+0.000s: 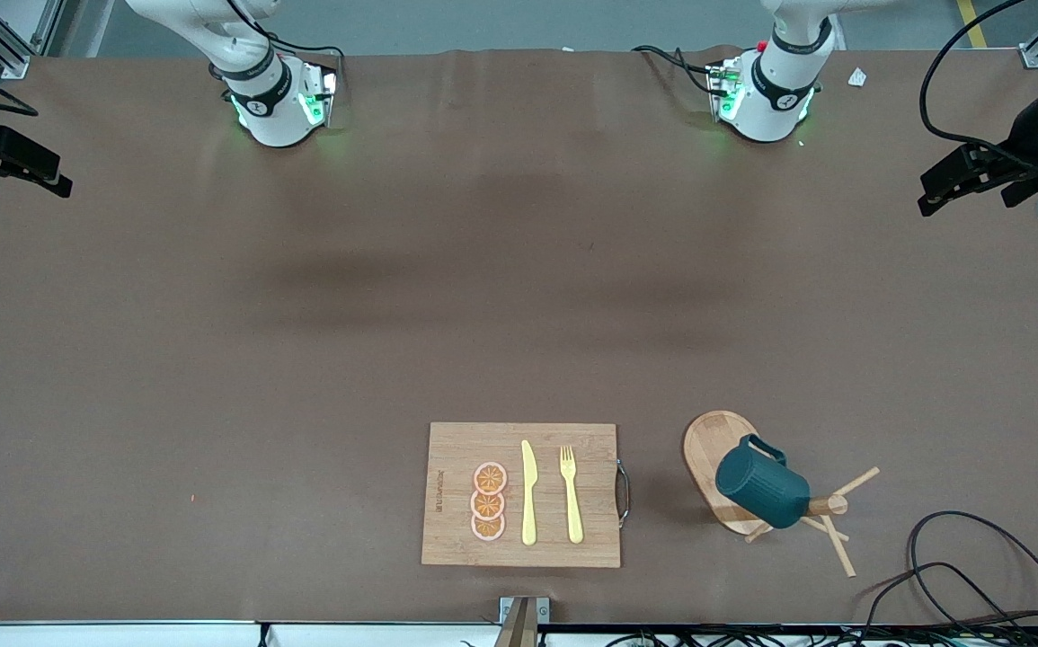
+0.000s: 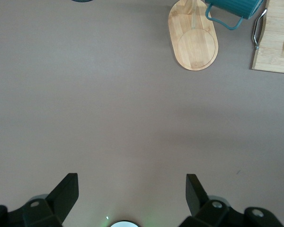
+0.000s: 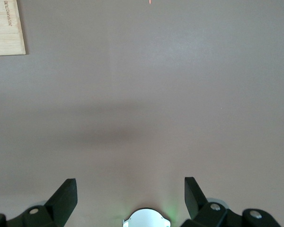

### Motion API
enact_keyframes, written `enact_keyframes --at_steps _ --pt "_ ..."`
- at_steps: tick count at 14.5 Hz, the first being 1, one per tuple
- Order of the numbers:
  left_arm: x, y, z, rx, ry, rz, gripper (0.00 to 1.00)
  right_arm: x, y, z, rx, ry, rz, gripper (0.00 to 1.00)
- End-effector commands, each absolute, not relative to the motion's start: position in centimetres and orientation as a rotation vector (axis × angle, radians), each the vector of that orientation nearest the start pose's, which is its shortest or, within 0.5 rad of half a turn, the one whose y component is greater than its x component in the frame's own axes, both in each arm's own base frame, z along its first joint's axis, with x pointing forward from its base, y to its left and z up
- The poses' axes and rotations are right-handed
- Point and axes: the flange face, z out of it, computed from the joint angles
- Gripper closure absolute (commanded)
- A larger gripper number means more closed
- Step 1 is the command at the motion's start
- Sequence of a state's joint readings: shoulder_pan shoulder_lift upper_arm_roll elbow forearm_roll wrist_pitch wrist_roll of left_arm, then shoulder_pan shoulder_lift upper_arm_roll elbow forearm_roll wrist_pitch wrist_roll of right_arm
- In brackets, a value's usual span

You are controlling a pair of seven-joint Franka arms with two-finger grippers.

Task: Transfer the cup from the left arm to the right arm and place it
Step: 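Move the left gripper toward the teal mug on the wooden stand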

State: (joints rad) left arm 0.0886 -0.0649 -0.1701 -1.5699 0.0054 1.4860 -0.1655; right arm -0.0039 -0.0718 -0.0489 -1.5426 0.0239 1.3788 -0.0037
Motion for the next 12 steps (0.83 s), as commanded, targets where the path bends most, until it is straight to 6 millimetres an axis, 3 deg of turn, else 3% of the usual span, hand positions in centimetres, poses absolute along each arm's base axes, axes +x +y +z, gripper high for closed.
enact_keyframes --at_steps 1,8,12 --pt "52.1 -4.5 66.0 -3.118 -0.145 0.019 0.00 50.7 -2.3 66.4 -3.097 0.072 0.127 0.00" --pt "52.8 -4.3 67.2 -3.114 -0.144 -0.025 0.00 50.7 -2.3 66.3 -3.097 0.072 0.129 0.00" --pt "55.0 -3.9 64.5 -3.138 -0.192 0.024 0.00 50.7 -2.3 66.3 -3.097 0.072 0.129 0.00"
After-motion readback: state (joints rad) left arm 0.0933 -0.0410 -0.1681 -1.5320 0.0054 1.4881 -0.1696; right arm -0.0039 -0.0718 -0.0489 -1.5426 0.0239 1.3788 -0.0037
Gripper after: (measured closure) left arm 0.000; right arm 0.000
